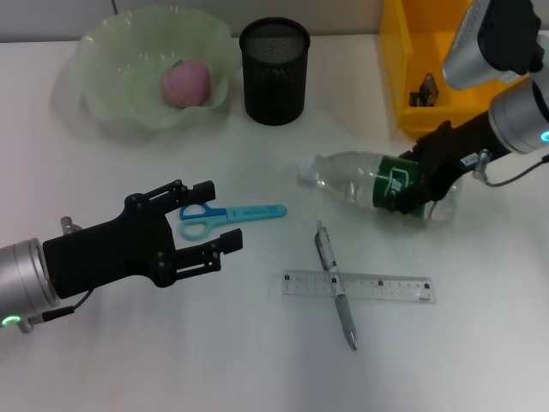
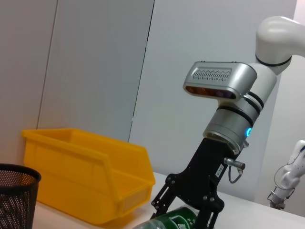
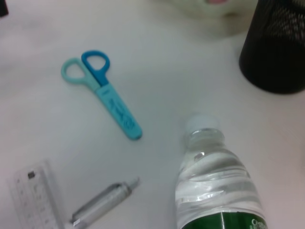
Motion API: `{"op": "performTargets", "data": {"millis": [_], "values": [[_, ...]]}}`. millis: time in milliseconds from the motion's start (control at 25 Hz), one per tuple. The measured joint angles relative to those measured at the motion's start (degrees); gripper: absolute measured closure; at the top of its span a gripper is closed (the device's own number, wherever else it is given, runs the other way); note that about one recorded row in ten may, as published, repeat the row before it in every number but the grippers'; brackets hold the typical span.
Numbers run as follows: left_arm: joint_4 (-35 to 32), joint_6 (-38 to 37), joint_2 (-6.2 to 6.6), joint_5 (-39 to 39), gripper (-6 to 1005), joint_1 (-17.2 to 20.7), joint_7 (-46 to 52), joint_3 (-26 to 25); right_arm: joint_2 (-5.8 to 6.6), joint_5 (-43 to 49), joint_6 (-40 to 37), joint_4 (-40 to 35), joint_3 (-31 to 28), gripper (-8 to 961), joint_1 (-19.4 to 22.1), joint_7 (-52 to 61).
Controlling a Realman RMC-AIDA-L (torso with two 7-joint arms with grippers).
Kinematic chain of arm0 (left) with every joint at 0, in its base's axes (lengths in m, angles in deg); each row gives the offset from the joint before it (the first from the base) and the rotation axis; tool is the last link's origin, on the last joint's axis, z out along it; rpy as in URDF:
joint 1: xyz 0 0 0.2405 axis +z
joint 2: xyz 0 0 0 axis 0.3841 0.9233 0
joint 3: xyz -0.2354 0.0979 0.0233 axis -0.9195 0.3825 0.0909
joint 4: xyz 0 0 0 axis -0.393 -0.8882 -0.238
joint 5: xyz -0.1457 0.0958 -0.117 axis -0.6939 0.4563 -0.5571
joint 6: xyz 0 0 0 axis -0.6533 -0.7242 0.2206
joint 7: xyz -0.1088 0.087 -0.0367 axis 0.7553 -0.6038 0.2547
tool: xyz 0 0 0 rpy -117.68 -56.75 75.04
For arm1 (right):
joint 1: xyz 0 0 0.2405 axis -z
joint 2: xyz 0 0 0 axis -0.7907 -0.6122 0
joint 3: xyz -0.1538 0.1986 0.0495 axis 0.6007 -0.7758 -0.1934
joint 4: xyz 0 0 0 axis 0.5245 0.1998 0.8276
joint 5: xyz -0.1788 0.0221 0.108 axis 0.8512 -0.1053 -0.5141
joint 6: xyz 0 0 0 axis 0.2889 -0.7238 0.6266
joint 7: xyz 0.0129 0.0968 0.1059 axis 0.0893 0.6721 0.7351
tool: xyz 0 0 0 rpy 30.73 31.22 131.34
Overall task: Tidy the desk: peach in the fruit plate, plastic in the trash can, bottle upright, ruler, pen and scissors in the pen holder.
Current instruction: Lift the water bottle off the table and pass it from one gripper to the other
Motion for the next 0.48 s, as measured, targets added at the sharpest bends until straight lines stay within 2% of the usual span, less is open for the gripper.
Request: {"op": "performTargets", "data": {"millis": [480], "values": [[0.04, -0.12, -0.23, -0.19, 230, 0.02, -0.28, -0.01, -0.23, 7.94, -4.36, -1.34, 0.16, 199, -0.88, 1.69]]}}
